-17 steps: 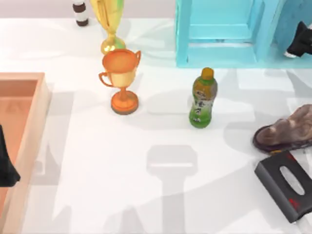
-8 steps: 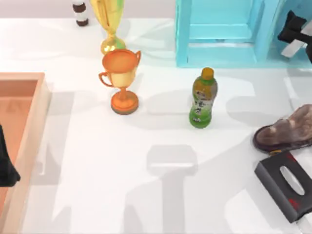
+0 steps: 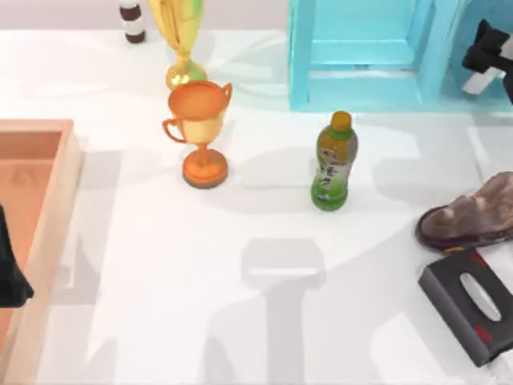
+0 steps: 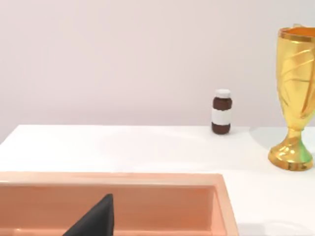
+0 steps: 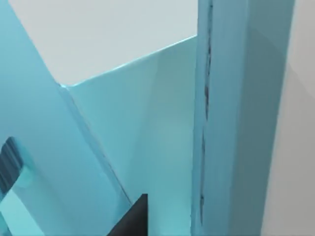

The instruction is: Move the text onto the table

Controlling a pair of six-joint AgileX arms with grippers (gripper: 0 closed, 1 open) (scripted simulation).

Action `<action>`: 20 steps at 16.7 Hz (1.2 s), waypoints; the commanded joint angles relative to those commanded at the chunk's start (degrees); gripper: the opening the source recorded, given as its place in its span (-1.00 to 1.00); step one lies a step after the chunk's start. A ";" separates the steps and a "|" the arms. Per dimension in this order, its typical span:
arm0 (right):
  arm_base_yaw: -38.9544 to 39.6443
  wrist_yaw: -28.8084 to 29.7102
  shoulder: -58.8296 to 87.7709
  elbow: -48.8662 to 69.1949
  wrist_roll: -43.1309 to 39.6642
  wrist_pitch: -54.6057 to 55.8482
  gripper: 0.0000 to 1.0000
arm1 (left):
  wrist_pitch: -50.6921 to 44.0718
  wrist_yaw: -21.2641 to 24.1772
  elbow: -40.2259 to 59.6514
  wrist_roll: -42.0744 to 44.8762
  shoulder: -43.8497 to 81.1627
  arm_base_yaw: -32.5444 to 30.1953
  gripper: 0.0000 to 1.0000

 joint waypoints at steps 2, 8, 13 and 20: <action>0.00 0.00 0.00 0.00 0.00 0.00 -0.06 | 0.00 0.00 0.00 0.00 0.00 0.00 1.00; 0.00 0.00 0.00 0.00 0.00 0.00 -0.96 | 0.00 0.00 0.00 0.00 0.00 0.00 1.00; 0.00 0.00 0.00 0.00 0.00 0.00 -1.00 | 0.00 0.00 0.00 0.00 0.00 0.00 1.00; 0.23 -0.09 -1.45 -0.84 0.21 -0.73 -1.00 | 0.00 0.00 0.00 0.00 0.00 0.00 1.00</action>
